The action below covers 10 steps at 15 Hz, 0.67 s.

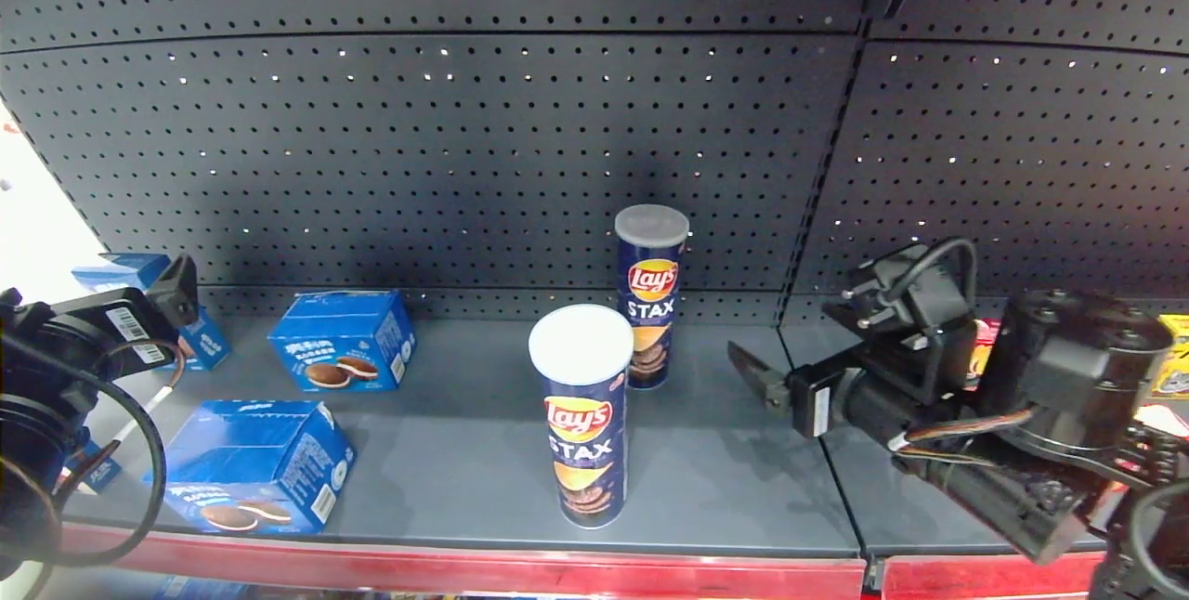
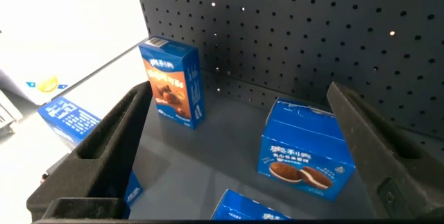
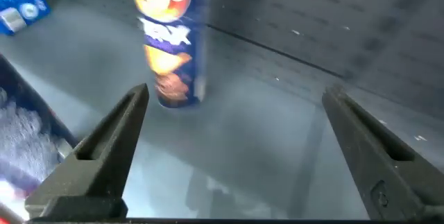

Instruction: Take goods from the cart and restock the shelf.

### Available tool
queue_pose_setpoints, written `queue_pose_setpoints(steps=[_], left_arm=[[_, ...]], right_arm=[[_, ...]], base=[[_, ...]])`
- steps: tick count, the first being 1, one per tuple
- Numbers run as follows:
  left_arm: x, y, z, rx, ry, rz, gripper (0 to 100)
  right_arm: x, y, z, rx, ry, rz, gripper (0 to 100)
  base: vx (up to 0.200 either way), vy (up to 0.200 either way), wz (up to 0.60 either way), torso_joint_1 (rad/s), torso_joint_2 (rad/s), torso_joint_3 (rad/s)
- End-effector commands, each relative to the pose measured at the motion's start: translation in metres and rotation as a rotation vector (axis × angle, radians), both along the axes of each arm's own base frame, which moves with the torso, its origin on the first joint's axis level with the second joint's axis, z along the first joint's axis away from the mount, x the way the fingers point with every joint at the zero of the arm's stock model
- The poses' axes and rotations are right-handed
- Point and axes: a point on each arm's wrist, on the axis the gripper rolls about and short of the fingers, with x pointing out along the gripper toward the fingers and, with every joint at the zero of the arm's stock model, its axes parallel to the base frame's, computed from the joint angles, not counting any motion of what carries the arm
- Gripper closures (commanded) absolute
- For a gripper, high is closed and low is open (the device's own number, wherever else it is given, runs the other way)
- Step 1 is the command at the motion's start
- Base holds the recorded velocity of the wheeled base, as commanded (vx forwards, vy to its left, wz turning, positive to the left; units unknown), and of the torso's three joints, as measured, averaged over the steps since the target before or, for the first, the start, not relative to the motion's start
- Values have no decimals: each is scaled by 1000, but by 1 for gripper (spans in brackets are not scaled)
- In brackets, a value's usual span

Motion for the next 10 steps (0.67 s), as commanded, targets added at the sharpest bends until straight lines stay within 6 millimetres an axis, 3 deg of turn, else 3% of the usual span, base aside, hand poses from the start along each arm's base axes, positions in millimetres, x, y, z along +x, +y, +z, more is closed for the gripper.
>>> queue_pose_setpoints(steps=[1,3,6,10], left_arm=[[0,0,0,-2,-2,1,0],[-4,1,-2,-3,0,2,0],[-12,1,-5,-2,5,-4,0],[-9,1,4,-6,-28,-2,0]], right_arm=[[-27,-41,26,31,-42,-176,0],[-44,-71,45,55,-73,-358,0],[-78,-101,73,61,-84,-570,0],[-89,-144,85,76,-118,-889,0]], base=[[0,0,0,0,0,0],[0,0,0,0,0,0],[0,0,0,0,0,0],[0,0,0,0,0,0]])
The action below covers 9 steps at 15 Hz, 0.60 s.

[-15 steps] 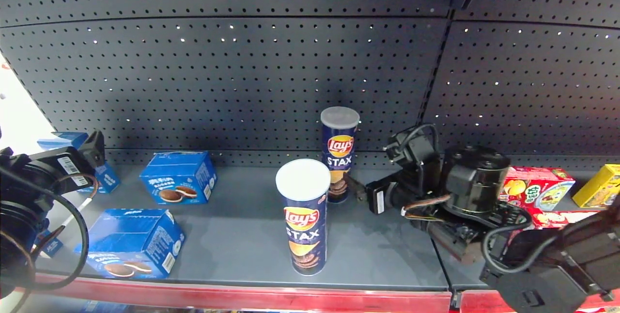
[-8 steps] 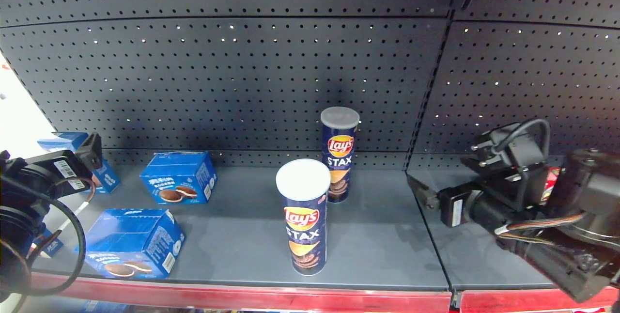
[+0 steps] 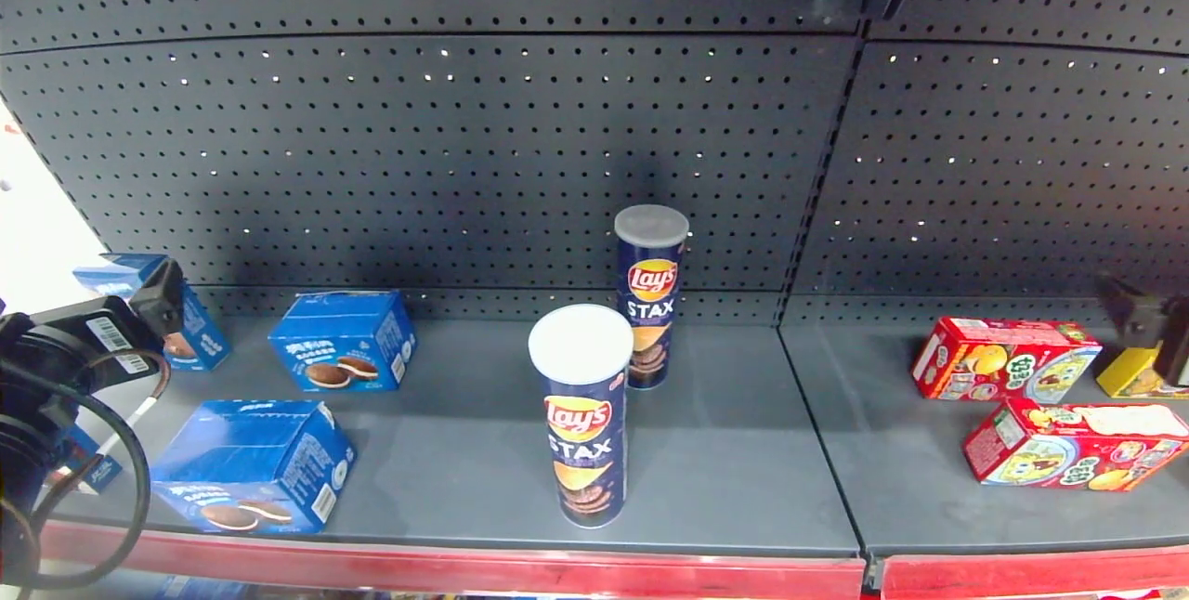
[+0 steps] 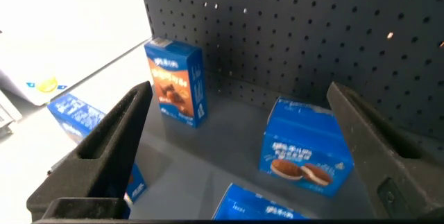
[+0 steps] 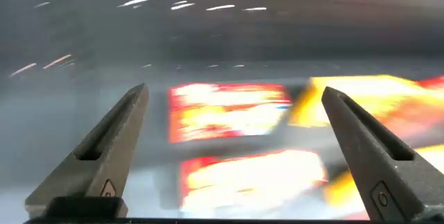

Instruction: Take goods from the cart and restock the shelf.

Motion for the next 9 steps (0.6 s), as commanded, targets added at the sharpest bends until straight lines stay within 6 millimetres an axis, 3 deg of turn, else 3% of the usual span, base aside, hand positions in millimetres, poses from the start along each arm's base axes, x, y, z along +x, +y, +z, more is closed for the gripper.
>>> queue_pose_setpoints(steps=[1,3,4,6,9], left_arm=[[1,0,6,-4,-26,0,0],[1,0,7,-7,-29,1,0],[1,1,7,-10,-32,4,0],[-1,1,10,-12,-45,4,0],[-1,1,11,-12,-50,2,0]], right_arm=[[-28,-29,15,41,-103,-223,0],[-43,-45,8,44,-122,-365,0],[-66,-59,-13,33,-120,-520,0],[-101,-62,-49,23,-125,-606,0],[-145,-58,-85,-92,-118,-610,0]], base=[[0,0,0,0,0,0],[0,0,0,0,0,0],[0,0,0,0,0,0],[0,0,0,0,0,0],[0,0,0,0,0,0]])
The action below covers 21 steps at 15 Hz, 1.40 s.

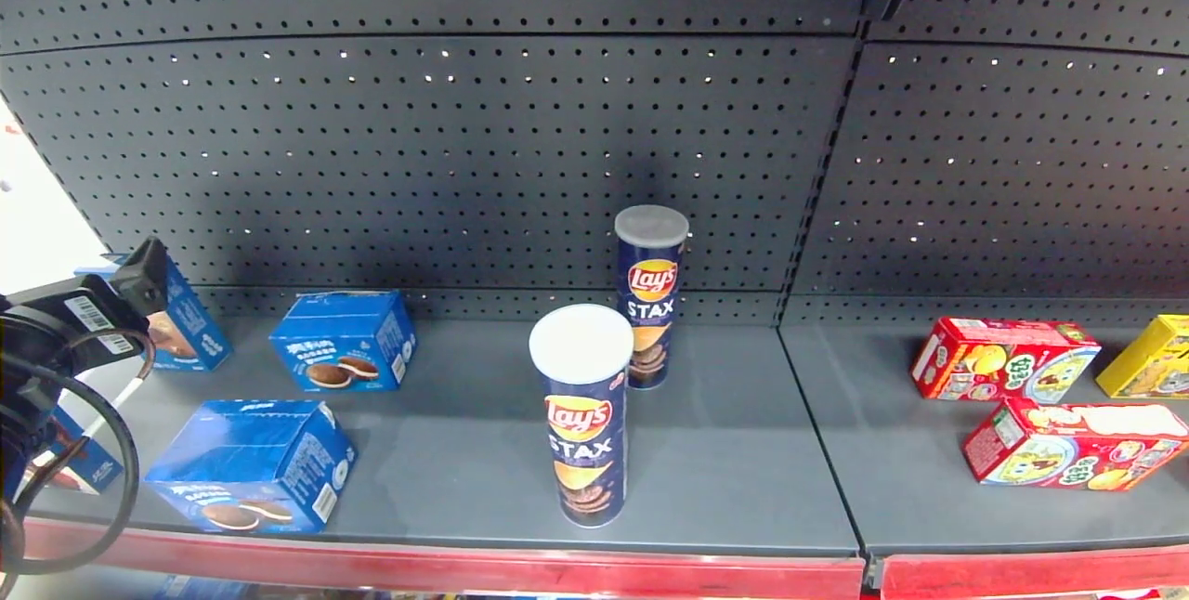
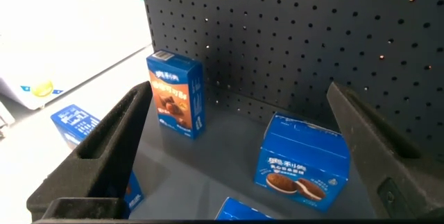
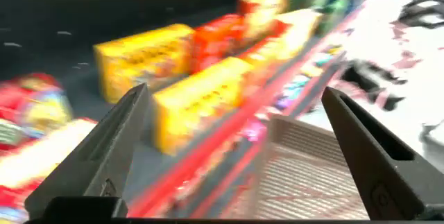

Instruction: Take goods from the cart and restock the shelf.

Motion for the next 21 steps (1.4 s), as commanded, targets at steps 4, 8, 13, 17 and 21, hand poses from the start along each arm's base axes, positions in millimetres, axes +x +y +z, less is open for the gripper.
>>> queue_pose_setpoints(steps=[4,8,13,17,21], left_arm=[[-4,0,4,-3,-20,-1,0],[-7,1,4,-4,-26,-1,0],[-7,1,5,-5,-30,-1,0],[-8,1,5,-5,-32,-1,0],[-10,1,7,-6,-41,-1,0]], right_arm=[[-69,5,-79,-101,30,-49,0],[-67,4,-111,-9,5,177,0],[-62,10,-117,85,-11,553,0],[-60,17,-117,43,11,854,0],[-63,20,-117,87,63,997,0]], base=[[0,0,0,0,0,0],[0,0,0,0,0,0],[0,0,0,0,0,0],[0,0,0,0,0,0],[0,0,0,0,0,0]])
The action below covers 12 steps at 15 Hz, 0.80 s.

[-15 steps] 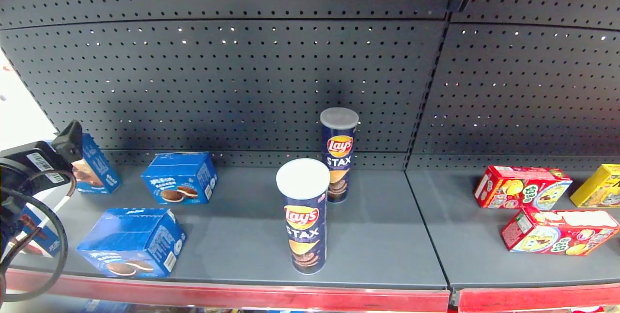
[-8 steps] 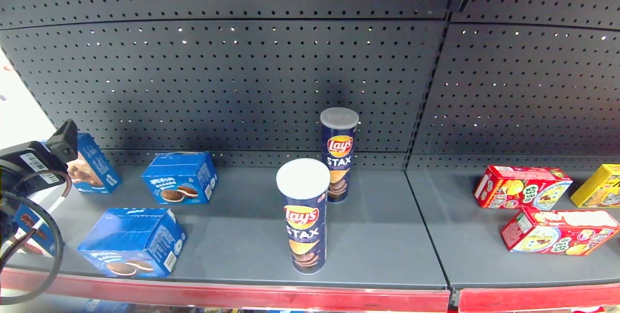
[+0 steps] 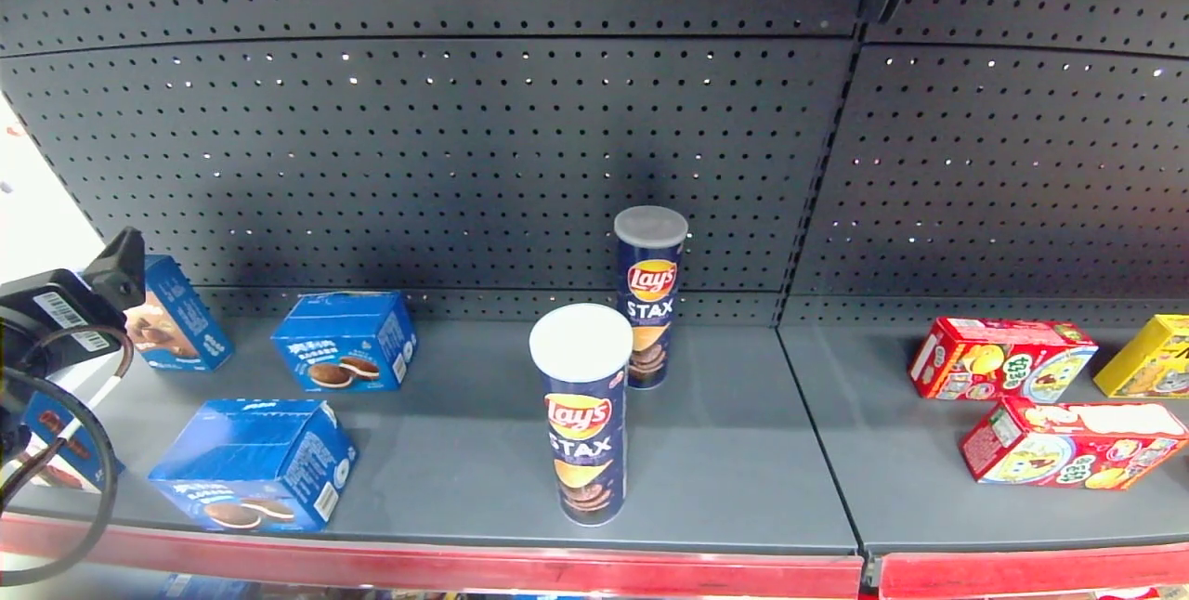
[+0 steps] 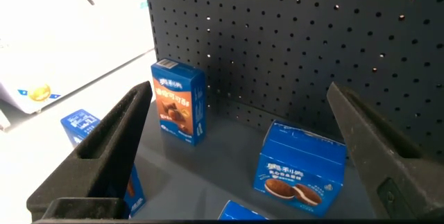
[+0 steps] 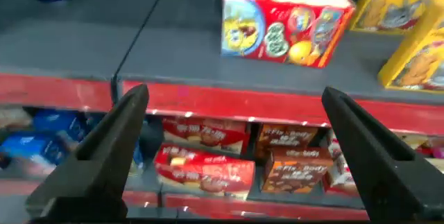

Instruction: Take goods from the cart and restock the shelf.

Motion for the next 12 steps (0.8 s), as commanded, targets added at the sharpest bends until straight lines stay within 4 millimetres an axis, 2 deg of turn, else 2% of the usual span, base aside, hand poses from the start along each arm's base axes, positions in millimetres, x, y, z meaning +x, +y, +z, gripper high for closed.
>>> queue_pose_setpoints(steps=[1,12], left_arm=[[-3,0,0,-1,-5,1,0],[-3,-1,1,13,-11,-48,0]], right_arm=[[-1,0,3,5,-9,-1,0],[1,0,2,71,-44,-8,0]], base=[[0,0,0,0,0,0],[0,0,0,0,0,0]])
